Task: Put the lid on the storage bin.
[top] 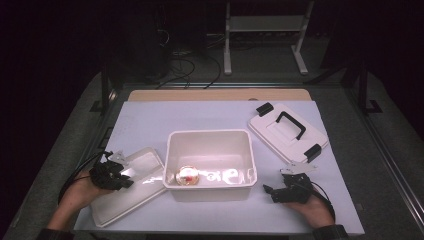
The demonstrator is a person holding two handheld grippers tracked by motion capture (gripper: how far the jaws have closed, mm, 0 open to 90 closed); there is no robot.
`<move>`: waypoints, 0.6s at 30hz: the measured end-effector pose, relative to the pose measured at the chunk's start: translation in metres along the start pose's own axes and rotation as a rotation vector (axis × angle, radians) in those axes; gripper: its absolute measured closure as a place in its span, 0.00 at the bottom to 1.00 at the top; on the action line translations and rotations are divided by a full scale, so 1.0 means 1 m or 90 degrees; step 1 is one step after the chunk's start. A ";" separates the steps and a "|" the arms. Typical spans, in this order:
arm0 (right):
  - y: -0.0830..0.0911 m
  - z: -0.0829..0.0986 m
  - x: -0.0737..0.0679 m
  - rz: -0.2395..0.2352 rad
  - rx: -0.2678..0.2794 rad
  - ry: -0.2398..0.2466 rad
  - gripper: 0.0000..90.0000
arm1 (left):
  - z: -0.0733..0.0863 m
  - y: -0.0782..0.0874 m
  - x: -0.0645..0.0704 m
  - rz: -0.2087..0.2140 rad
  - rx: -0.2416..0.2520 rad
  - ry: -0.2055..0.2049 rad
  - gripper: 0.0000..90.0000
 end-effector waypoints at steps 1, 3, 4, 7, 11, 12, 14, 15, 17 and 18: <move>0.000 0.000 0.000 0.000 0.000 0.000 0.17 | 0.000 0.000 0.001 0.005 0.002 -0.001 0.91; 0.000 0.000 0.000 0.000 0.000 0.000 0.17 | 0.000 0.000 0.002 0.009 0.007 -0.003 0.97; 0.000 0.000 0.000 0.000 0.000 0.000 0.17 | 0.000 0.000 0.002 0.009 0.006 -0.005 0.97; 0.000 0.000 0.000 0.000 0.000 0.000 0.17 | 0.000 0.000 0.002 0.011 0.005 -0.007 0.98; 0.000 0.000 0.000 0.000 0.001 -0.001 0.17 | 0.000 0.001 0.003 0.022 0.001 -0.005 0.99; 0.000 0.000 0.000 0.000 0.000 0.000 0.17 | 0.001 0.002 0.003 0.022 0.002 -0.005 0.99; 0.000 0.000 0.000 0.000 0.000 0.000 0.17 | 0.000 0.004 0.002 0.025 0.002 -0.002 0.99; 0.000 0.000 0.000 0.000 0.000 0.000 0.17 | 0.000 0.006 0.001 0.027 0.004 0.002 0.99; 0.000 0.000 0.000 0.000 0.000 0.001 0.17 | -0.002 0.011 0.000 0.035 0.009 0.009 0.99; 0.000 0.000 0.000 0.000 0.000 0.001 0.17 | -0.003 0.014 -0.001 0.034 0.009 0.008 0.99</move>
Point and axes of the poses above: each handheld gripper's, and its own axes: y roughly backward along the jaws, z roughly out of its underside, x roughly to its right, the point moved 5 cm from there along -y, roughly forward along the jaws, and after that the axes turned 6 degrees about -y, right-handed, at the moved point
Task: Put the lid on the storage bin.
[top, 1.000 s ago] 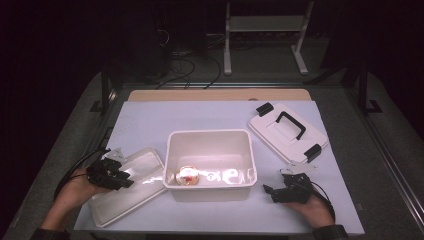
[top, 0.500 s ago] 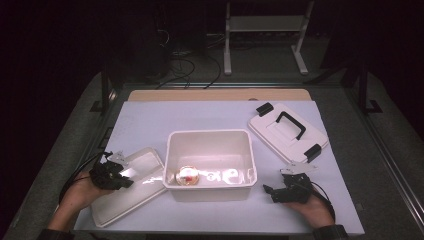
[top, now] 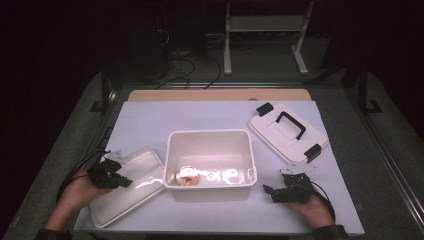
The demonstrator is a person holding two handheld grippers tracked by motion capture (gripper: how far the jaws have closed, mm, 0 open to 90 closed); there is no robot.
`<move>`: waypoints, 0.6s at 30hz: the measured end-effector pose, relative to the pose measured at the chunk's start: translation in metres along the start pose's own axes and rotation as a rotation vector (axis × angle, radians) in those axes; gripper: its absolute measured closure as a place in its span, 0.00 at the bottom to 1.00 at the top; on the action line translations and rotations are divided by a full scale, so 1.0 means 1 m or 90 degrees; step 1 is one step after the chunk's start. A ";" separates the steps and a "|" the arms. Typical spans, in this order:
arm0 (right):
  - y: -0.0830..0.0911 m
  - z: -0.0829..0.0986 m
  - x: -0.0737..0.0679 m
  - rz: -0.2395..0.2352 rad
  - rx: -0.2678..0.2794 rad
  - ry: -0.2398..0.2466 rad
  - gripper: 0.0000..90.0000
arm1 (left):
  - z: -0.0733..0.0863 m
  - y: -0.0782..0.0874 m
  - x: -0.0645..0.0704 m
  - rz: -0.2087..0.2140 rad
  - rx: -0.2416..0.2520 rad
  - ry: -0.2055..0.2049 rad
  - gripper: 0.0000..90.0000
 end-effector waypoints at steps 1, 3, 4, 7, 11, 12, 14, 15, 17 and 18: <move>0.000 0.000 0.000 0.000 0.000 0.000 0.17 | -0.001 0.003 0.000 0.001 0.002 0.002 0.99; 0.000 0.000 0.000 -0.001 0.000 -0.001 0.17 | -0.004 0.010 -0.002 0.002 0.002 0.001 0.99; 0.000 0.000 0.000 0.000 0.000 -0.001 0.17 | -0.006 0.014 -0.002 0.001 0.004 0.002 0.99; 0.000 0.000 0.000 0.000 0.000 -0.001 0.17 | -0.010 0.027 -0.005 -0.005 0.005 0.000 0.99; 0.000 0.000 0.000 0.000 0.000 -0.001 0.17 | -0.016 0.041 -0.007 -0.005 0.005 -0.004 0.99; 0.000 0.000 0.000 -0.001 0.000 -0.002 0.17 | -0.017 0.043 -0.007 -0.006 0.007 -0.004 0.99; 0.000 0.000 0.000 0.000 0.000 -0.001 0.17 | -0.021 0.052 -0.008 -0.007 0.010 -0.006 0.99; 0.000 0.000 0.000 0.000 0.000 -0.001 0.17 | -0.022 0.055 -0.008 -0.010 0.011 -0.006 0.99; 0.000 0.000 0.000 0.000 0.000 0.000 0.17 | -0.025 0.061 -0.010 -0.015 0.011 -0.007 0.99; 0.000 0.000 0.000 0.000 0.000 -0.001 0.17 | -0.027 0.065 -0.010 -0.017 0.012 -0.007 0.99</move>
Point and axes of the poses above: each handheld gripper's, and its own axes: y roughly backward along the jaws, z roughly out of its underside, x roughly to its right, the point moved 5 cm from there along -y, roughly forward along the jaws, and after that the axes turned 6 degrees about -y, right-handed, at the moved point
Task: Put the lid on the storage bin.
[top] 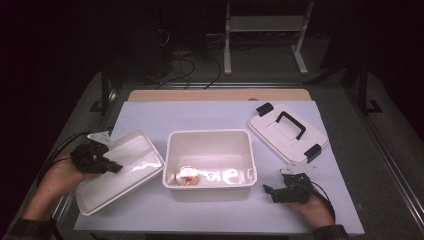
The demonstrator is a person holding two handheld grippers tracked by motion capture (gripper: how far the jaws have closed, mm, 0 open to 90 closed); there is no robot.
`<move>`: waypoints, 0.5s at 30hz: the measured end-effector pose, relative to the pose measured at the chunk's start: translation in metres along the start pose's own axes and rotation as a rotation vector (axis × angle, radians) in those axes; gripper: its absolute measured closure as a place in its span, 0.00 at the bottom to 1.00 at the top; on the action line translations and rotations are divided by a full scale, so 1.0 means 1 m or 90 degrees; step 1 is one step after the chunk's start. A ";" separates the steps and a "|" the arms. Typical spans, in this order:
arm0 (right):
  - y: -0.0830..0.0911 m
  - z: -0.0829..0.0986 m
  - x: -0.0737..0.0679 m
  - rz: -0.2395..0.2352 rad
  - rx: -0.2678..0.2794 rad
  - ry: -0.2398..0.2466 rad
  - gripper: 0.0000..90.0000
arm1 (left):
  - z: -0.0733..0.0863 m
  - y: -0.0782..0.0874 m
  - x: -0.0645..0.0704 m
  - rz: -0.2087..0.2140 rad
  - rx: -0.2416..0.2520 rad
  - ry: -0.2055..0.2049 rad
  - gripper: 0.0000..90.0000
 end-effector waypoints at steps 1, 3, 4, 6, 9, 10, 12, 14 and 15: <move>0.000 0.000 0.000 0.000 0.000 0.000 0.17 | -0.002 0.004 -0.001 -0.004 0.004 0.001 0.99; 0.000 0.000 0.000 0.000 0.000 0.000 0.17 | -0.005 0.010 -0.002 -0.005 0.005 -0.005 0.99; 0.000 0.000 0.000 0.000 0.000 0.001 0.17 | -0.007 0.013 -0.002 -0.005 0.008 -0.006 0.99; 0.000 0.000 0.000 0.000 0.000 0.000 0.17 | -0.010 0.018 -0.002 -0.008 0.013 -0.008 0.99; 0.000 0.000 0.000 0.000 0.000 0.000 0.17 | -0.016 0.026 -0.002 -0.005 0.021 -0.017 0.99; 0.000 0.000 0.000 0.000 0.000 0.000 0.17 | -0.018 0.028 -0.002 -0.003 0.024 -0.019 0.99; 0.000 0.000 0.000 0.000 0.000 0.000 0.17 | -0.022 0.031 -0.001 0.000 0.028 -0.025 0.99; 0.000 0.000 0.000 0.000 0.000 0.000 0.17 | -0.028 0.034 0.000 0.006 0.033 -0.034 0.99; 0.000 0.000 0.000 0.000 0.000 0.000 0.17 | -0.032 0.035 0.001 0.007 0.035 -0.039 0.99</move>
Point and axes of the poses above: each handheld gripper's, and its own axes: y roughly backward along the jaws, z roughly out of its underside, x roughly to its right, the point moved 5 cm from there along -y, roughly forward along the jaws, and after that the axes turned 6 degrees about -y, right-handed, at the moved point
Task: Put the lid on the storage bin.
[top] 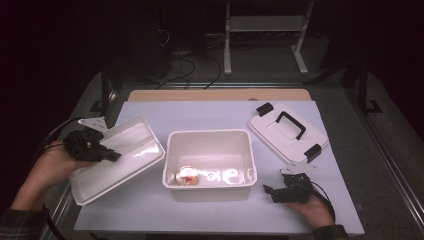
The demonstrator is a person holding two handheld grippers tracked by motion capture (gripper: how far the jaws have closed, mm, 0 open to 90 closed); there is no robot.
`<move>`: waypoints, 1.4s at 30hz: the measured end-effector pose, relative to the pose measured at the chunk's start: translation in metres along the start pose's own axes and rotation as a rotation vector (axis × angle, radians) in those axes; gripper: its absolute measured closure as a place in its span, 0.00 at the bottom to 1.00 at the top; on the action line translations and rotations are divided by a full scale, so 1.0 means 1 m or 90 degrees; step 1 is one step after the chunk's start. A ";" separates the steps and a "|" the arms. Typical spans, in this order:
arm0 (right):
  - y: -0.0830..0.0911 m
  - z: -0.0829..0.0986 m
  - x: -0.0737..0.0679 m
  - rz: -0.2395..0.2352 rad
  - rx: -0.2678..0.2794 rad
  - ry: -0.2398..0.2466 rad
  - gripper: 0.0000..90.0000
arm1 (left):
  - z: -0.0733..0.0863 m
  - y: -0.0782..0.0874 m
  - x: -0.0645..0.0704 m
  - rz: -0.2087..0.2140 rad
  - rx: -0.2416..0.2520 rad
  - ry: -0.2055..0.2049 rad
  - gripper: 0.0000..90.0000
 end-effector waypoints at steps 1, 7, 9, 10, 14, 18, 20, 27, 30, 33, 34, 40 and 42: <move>0.000 0.000 0.000 0.000 0.000 0.000 0.17 | -0.003 0.001 0.001 0.002 0.002 -0.006 0.99; 0.000 0.000 0.000 0.000 0.000 0.001 0.17 | -0.026 0.002 0.006 0.018 0.011 -0.039 0.99; 0.000 0.000 0.000 0.000 0.000 0.000 0.17 | -0.033 0.000 0.008 0.023 0.012 -0.050 0.99; 0.000 0.000 0.000 0.000 0.000 0.000 0.17 | -0.037 0.000 0.009 0.026 0.013 -0.055 0.99; 0.000 0.000 0.000 0.000 0.000 0.000 0.17 | -0.054 -0.003 0.017 0.043 0.021 -0.080 0.99; 0.000 0.000 0.000 0.000 0.000 0.000 0.17 | -0.072 -0.005 0.023 0.055 0.028 -0.108 0.99; 0.000 0.000 0.000 0.000 0.000 0.000 0.17 | -0.081 -0.008 0.027 0.063 0.034 -0.120 0.99; 0.000 0.000 0.000 -0.001 0.002 0.000 0.17 | -0.111 -0.022 0.040 0.086 0.031 -0.171 0.99; 0.000 0.000 0.000 -0.001 0.002 -0.001 0.17 | -0.125 -0.029 0.046 0.096 0.027 -0.192 0.99; 0.000 0.000 0.000 -0.001 0.001 -0.001 0.17 | -0.138 -0.035 0.052 0.101 0.030 -0.211 0.99; 0.000 0.000 0.000 -0.001 0.001 -0.002 0.17 | -0.143 -0.037 0.054 0.103 0.029 -0.217 0.99; 0.000 0.000 0.000 -0.002 0.001 -0.001 0.17 | -0.164 -0.051 0.068 0.129 0.029 -0.255 0.99; 0.000 0.000 0.000 -0.002 0.001 -0.001 0.17 | -0.170 -0.056 0.072 0.134 0.029 -0.262 0.99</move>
Point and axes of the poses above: each handheld gripper's, and its own axes: y roughly backward along the jaws, z roughly out of its underside, x roughly to its right, the point moved 5 cm from there along -y, roughly forward along the jaws, and after that the axes turned 6 degrees about -y, right-handed, at the moved point
